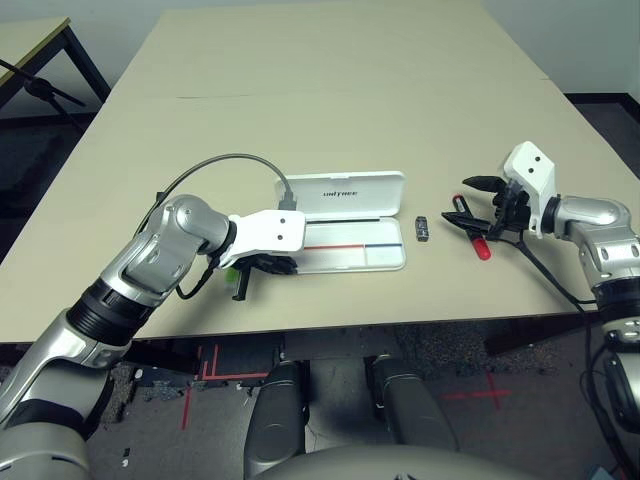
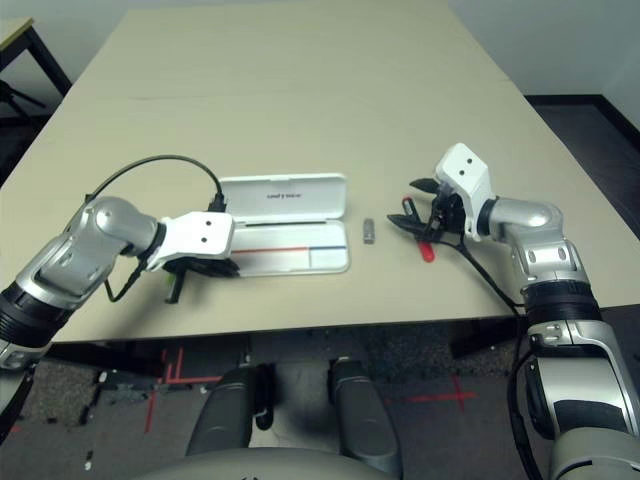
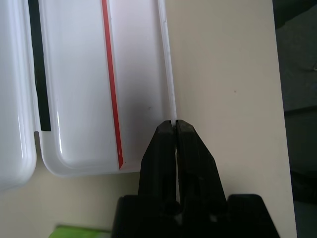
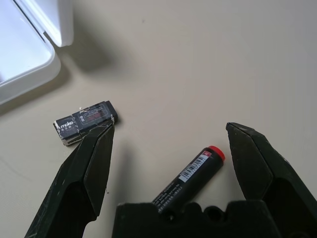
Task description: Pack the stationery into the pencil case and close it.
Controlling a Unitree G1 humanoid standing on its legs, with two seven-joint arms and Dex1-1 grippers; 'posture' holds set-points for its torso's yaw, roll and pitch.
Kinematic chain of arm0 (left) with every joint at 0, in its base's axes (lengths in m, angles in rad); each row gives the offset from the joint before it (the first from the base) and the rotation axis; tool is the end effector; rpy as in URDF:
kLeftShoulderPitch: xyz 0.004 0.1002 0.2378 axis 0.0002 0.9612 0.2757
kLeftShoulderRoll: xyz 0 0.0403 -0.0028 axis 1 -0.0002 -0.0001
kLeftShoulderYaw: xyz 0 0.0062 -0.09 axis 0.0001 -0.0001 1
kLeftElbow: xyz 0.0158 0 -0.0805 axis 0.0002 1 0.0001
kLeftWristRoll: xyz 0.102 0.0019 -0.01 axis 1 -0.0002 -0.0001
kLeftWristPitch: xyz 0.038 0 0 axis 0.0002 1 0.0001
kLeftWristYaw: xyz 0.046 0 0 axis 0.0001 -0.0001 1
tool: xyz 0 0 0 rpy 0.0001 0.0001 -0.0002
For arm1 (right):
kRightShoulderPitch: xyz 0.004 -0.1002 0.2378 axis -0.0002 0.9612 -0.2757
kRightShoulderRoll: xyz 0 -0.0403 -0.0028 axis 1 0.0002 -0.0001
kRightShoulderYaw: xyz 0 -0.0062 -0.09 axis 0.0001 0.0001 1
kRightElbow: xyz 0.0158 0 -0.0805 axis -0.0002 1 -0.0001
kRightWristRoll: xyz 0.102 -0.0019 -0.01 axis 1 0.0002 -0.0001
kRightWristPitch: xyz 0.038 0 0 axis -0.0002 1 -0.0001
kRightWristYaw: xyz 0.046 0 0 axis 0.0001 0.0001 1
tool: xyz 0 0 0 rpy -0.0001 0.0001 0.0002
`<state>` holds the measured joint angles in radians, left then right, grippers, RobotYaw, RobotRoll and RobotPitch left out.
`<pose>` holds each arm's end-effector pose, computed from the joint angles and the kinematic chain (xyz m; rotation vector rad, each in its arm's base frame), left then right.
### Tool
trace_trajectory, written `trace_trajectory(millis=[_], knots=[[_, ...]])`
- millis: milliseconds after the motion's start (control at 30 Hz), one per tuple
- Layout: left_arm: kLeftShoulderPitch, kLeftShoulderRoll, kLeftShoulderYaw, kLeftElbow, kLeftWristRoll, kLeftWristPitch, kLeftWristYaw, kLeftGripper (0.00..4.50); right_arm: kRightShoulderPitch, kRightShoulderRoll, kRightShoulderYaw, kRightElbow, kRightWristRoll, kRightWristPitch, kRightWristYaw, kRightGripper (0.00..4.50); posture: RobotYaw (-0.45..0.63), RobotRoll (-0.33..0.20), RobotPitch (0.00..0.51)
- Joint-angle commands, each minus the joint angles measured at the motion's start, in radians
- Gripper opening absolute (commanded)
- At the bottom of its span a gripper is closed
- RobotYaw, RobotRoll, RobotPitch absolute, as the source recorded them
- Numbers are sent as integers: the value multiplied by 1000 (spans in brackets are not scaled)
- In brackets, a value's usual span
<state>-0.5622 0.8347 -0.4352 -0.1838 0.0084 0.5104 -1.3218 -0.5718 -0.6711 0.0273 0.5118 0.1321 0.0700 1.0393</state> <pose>0.2627 0.1802 0.1872 0.8870 0.5682 -1.3692 0.2916 -0.2754 0.1527 -0.4488 0.2315 0.8359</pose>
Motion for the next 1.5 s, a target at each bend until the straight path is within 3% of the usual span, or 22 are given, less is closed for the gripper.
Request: trace_trajectory(millis=[33,800,967,1200,1500], knots=[[18,8,-7,-27,5,17,4,22,-10,2,8,11,-11,-11,8,4500,-56,0,141],[35,-20,4,-31,-2,42,49,22,-10,6,14,28,-26,-31,12,4500,-63,0,140],[41,-2,20,-37,-6,-5,55,1856,-12,11,16,37,-30,-39,12,4500,-55,0,140],[71,63,109,-135,-107,1,1,4486,-27,16,17,66,-36,-53,12,4500,-49,0,132],[104,156,278,-187,-221,22,-4,4486,-27,11,-57,5,56,44,11,4500,-41,0,129]])
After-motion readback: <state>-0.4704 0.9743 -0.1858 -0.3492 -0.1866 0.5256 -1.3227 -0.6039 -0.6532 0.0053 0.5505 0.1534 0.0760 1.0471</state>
